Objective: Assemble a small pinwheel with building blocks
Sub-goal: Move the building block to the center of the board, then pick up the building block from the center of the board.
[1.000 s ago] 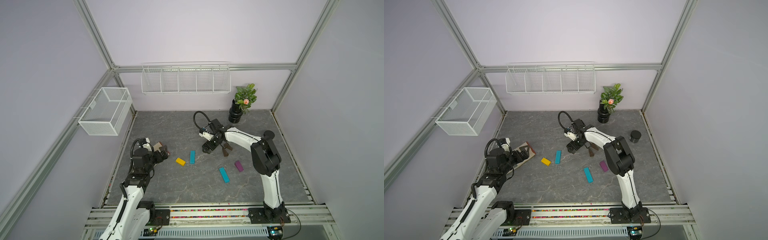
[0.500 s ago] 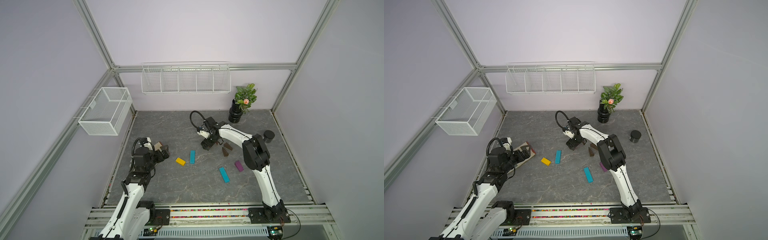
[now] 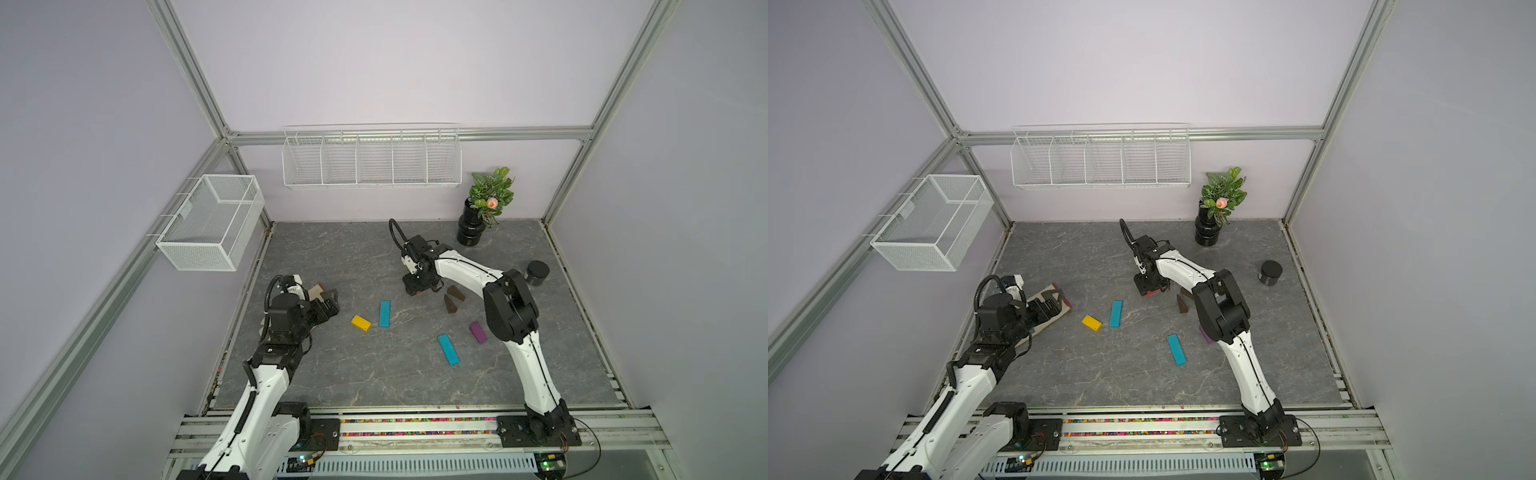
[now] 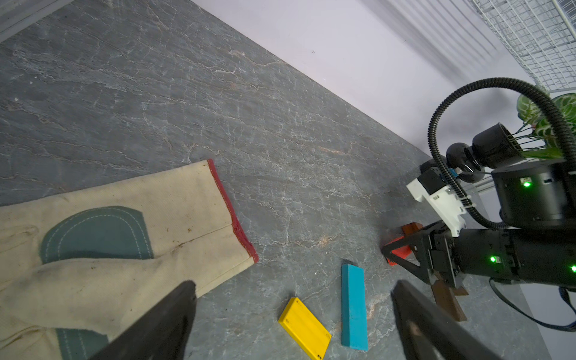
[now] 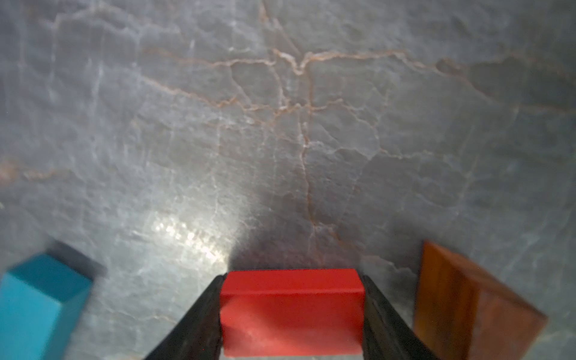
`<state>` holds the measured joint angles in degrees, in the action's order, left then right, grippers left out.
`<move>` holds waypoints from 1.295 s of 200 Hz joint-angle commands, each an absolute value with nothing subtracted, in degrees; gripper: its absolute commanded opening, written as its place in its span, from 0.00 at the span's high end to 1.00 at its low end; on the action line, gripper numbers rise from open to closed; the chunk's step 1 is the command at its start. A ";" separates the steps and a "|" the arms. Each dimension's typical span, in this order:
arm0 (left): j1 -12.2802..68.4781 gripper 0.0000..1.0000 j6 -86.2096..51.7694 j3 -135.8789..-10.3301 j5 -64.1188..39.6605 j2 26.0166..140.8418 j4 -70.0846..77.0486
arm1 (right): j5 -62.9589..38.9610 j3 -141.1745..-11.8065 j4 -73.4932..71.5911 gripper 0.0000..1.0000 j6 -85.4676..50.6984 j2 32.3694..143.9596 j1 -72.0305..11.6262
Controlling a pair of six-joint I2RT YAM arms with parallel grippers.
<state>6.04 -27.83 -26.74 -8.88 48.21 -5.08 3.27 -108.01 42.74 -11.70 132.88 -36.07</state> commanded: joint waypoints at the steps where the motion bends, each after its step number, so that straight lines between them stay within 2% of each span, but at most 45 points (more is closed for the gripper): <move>1: 6.33 0.00 -28.79 -27.64 -9.28 48.89 -3.96 | 3.18 -105.49 43.39 0.46 -27.74 131.75 -38.26; 24: 6.33 0.00 -28.80 -28.40 -9.61 50.26 -4.26 | 3.47 -105.92 43.39 0.43 -32.15 132.97 -40.03; 103: 6.83 0.00 -25.95 -31.74 -10.48 55.08 -10.81 | 4.90 -105.56 43.56 0.18 -31.55 131.14 -41.31; 137: 9.89 0.06 -21.02 -36.75 -8.88 59.77 -19.61 | 3.30 -103.80 41.43 0.08 -30.16 125.87 -41.06; 171: 16.85 0.11 -18.06 -43.94 -6.42 68.76 -28.38 | 1.49 -98.66 38.42 0.06 -28.98 116.96 -39.69; 213: 23.43 0.22 -15.99 -53.27 -6.05 83.19 -35.85 | -0.62 -88.75 36.92 0.05 -27.44 106.26 -36.66; 259: 26.16 0.23 -10.29 -60.12 -4.45 89.73 -41.56 | -1.76 -75.70 34.41 0.05 -27.07 95.10 -33.63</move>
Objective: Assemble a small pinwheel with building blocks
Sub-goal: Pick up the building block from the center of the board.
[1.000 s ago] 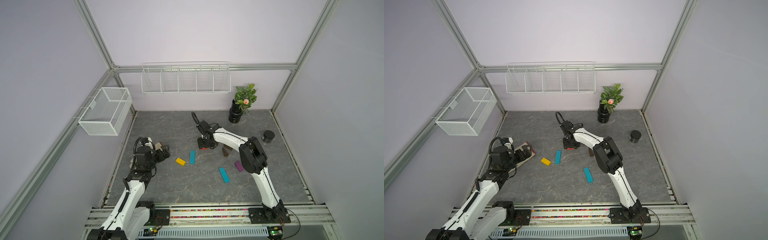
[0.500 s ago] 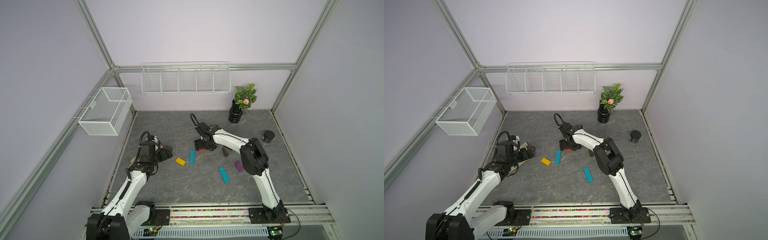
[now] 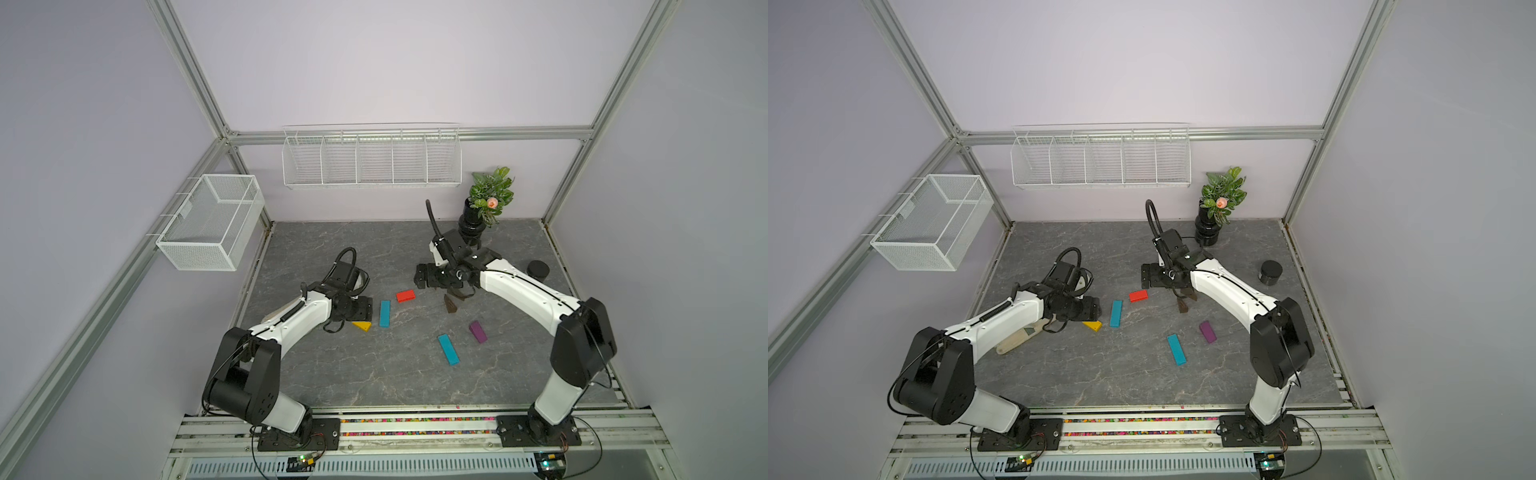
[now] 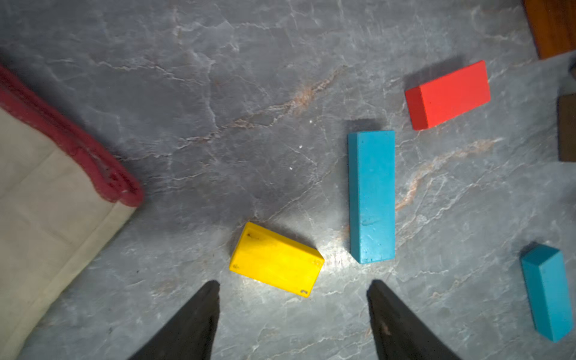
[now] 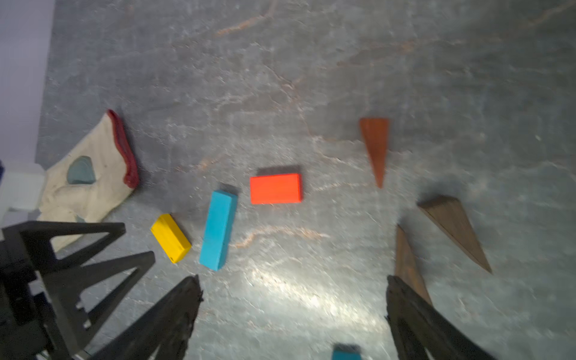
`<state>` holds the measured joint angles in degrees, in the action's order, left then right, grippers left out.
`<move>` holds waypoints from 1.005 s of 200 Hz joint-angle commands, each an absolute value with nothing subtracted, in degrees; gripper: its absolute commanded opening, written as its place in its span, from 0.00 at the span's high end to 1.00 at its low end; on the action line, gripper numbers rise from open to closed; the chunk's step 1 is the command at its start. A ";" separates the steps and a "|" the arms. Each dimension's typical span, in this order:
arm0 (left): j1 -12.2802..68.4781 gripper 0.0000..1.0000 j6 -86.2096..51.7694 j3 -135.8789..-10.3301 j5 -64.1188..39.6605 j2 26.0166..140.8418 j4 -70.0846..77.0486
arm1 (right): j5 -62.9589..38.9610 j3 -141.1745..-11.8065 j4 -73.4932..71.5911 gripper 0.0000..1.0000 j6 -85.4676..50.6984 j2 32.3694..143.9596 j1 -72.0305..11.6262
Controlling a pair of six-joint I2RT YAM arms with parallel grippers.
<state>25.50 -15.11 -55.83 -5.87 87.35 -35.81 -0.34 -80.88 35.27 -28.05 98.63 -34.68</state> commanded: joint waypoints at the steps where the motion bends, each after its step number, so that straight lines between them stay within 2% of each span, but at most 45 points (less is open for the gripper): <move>1: 26.22 0.23 -10.11 -60.29 -4.42 89.91 -41.78 | -1.71 -75.46 34.34 0.04 -27.03 94.92 -33.51; 27: 27.03 0.22 -8.09 -64.46 -1.50 94.40 -47.82 | -1.39 -70.34 34.11 0.04 -27.07 90.54 -31.95; 62: 27.69 0.20 -6.24 -66.01 -1.58 96.31 -48.66 | -0.95 -65.57 32.49 0.03 -27.76 85.78 -30.86; 101: 28.70 0.12 -3.05 -69.06 -1.14 99.91 -51.49 | -1.30 -63.57 32.25 0.02 -28.22 84.05 -30.06; 144: 29.19 0.11 -1.49 -70.58 -0.03 103.56 -51.71 | -1.03 -62.05 31.90 0.00 -28.48 82.35 -29.71; 161: 29.26 0.16 -0.86 -72.31 0.68 106.78 -53.67 | -1.10 -61.48 31.89 0.00 -28.56 82.05 -29.46; 201: 29.31 0.33 -2.54 -73.91 0.32 109.66 -53.55 | -0.98 -60.32 31.96 0.00 -28.98 80.40 -29.07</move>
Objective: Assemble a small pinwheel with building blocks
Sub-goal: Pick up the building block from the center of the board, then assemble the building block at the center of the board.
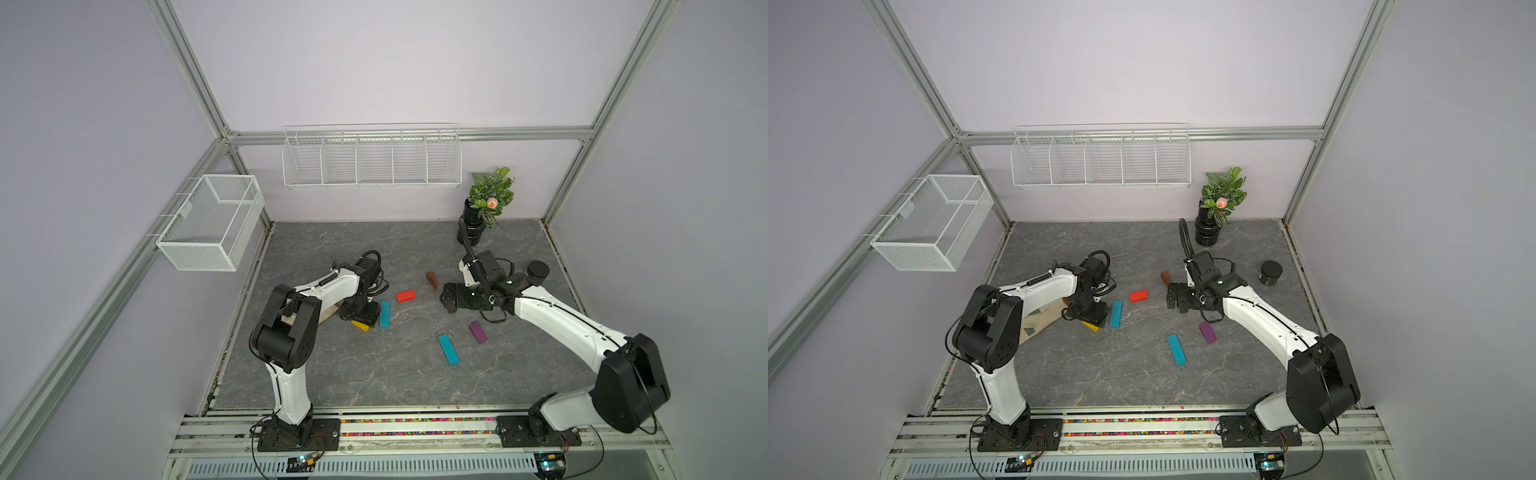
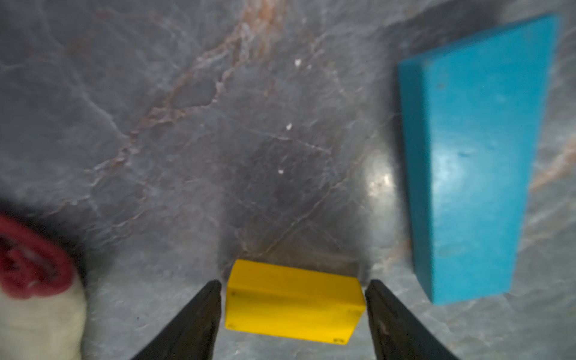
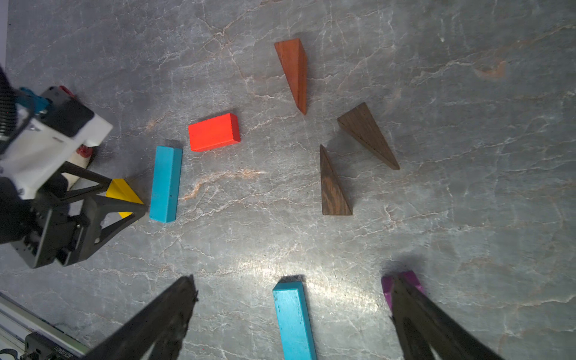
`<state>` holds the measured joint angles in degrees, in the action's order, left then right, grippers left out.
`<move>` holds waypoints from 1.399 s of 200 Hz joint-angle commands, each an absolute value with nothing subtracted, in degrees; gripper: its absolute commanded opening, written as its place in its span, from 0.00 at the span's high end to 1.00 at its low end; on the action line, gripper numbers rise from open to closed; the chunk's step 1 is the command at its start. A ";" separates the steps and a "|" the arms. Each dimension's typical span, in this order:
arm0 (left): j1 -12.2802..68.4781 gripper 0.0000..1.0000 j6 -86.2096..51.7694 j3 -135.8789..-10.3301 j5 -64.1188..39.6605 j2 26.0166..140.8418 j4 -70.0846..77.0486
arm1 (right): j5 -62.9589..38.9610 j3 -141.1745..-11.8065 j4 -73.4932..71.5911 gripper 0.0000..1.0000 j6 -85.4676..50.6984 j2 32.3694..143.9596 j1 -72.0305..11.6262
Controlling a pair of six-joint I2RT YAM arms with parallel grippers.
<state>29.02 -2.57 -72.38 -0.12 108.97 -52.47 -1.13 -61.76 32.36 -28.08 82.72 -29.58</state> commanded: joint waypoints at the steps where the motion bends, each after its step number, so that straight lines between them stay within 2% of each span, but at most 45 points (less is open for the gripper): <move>1: 29.33 0.34 -2.67 -73.91 0.34 109.72 -53.54 | -1.02 -60.31 31.93 0.00 -28.99 80.32 -29.08; 27: 29.27 0.50 -4.73 -74.59 0.19 110.80 -53.40 | -0.88 -59.29 31.77 0.00 -29.40 79.28 -28.74; 41: 29.31 0.52 -5.80 -75.80 1.76 111.61 -53.44 | -0.88 -58.89 31.69 0.00 -29.56 79.01 -28.57; 64: 28.62 0.54 -7.71 -82.53 3.73 115.39 -55.33 | -1.32 -58.71 31.80 0.01 -29.65 78.71 -28.28; 138: 25.49 0.56 -14.15 -123.74 -3.57 137.52 -69.23 | -0.97 -57.54 32.50 0.02 -30.09 75.72 -27.93; 161: 27.02 0.56 -17.14 -131.76 -6.22 141.99 -71.29 | -1.23 -56.81 32.30 0.02 -30.56 75.15 -27.87; 190: 29.82 0.51 -20.39 -131.84 -9.68 143.13 -69.60 | -1.22 -56.49 32.22 0.02 -29.34 75.03 -27.71; 248: 31.66 0.52 -25.31 -125.08 -11.81 141.19 -64.47 | -2.81 -57.77 33.11 0.03 -26.37 77.62 -27.14; 280: 32.23 0.46 -25.92 -122.83 -12.26 140.62 -63.52 | -3.34 -58.16 32.30 0.03 -25.69 79.62 -27.06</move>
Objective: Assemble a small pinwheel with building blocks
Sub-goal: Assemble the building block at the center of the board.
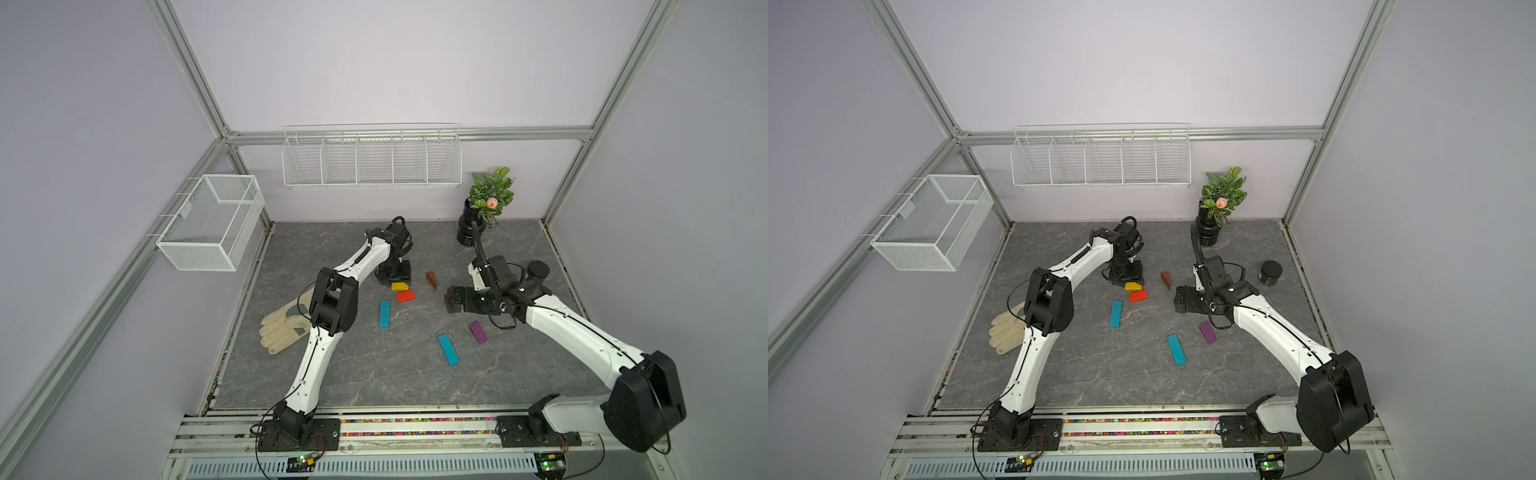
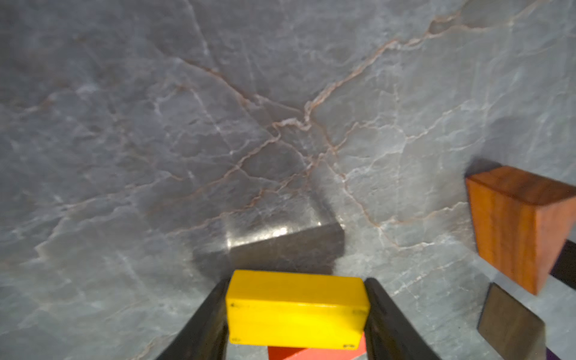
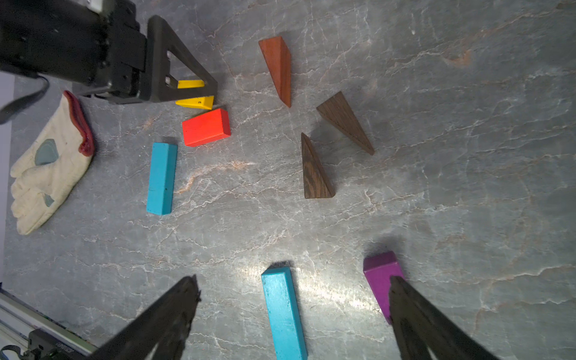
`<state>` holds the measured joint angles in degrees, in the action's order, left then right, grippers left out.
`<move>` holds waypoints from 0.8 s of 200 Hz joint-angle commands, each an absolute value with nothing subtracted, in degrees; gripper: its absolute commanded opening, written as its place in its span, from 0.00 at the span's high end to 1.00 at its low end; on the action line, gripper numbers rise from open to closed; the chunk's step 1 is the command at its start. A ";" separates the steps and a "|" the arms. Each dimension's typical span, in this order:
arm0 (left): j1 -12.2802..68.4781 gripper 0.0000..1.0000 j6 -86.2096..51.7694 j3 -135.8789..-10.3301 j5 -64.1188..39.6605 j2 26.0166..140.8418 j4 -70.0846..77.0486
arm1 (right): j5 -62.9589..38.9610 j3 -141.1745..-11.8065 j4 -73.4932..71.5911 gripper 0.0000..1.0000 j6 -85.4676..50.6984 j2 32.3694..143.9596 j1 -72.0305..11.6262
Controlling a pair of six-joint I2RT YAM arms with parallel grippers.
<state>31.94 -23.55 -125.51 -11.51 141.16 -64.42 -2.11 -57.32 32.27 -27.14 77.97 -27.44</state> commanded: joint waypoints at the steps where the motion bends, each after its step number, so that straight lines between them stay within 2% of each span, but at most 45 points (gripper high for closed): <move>1: 32.20 0.46 -25.97 -122.76 -12.28 140.53 -63.40 | -3.34 -58.17 32.28 0.03 -25.68 79.67 -26.98; 46: 32.28 0.39 -29.15 -117.30 -13.49 136.46 -57.87 | -3.68 -62.67 32.97 0.05 -22.47 84.71 -26.92; 160: 32.17 0.24 -33.30 -114.26 -14.06 133.78 -50.68 | -5.72 -74.77 35.50 0.10 -19.94 95.48 -26.89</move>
